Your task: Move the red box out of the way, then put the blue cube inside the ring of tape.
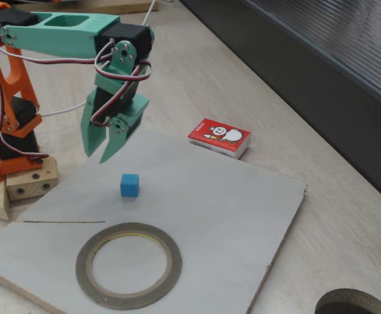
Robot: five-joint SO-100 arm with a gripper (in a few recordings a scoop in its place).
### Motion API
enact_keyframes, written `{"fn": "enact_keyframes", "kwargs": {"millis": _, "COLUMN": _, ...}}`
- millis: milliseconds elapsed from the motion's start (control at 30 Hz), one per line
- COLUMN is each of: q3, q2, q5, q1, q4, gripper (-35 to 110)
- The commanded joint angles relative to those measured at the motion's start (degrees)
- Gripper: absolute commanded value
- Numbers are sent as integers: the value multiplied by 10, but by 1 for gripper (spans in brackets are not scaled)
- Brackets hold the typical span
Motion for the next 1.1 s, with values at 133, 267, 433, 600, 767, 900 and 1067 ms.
{"fn": "enact_keyframes", "kwargs": {"millis": 133, "q3": 12, "q2": 51, "q5": 10, "q1": -1, "q4": 19, "gripper": 15}}
{"fn": "enact_keyframes", "kwargs": {"millis": 267, "q3": 12, "q2": 51, "q5": 10, "q1": -1, "q4": 18, "gripper": 15}}
{"fn": "enact_keyframes", "kwargs": {"millis": 433, "q3": 11, "q2": 42, "q5": 10, "q1": 0, "q4": 18, "gripper": 15}}
{"fn": "enact_keyframes", "kwargs": {"millis": 600, "q3": 13, "q2": 41, "q5": 10, "q1": 0, "q4": -55, "gripper": 15}}
{"fn": "enact_keyframes", "kwargs": {"millis": 767, "q3": 21, "q2": 41, "q5": 10, "q1": 0, "q4": -89, "gripper": 15}}
{"fn": "enact_keyframes", "kwargs": {"millis": 900, "q3": 21, "q2": 41, "q5": 10, "q1": 0, "q4": -91, "gripper": 15}}
{"fn": "enact_keyframes", "kwargs": {"millis": 1067, "q3": 21, "q2": 41, "q5": 10, "q1": 0, "q4": -91, "gripper": 15}}
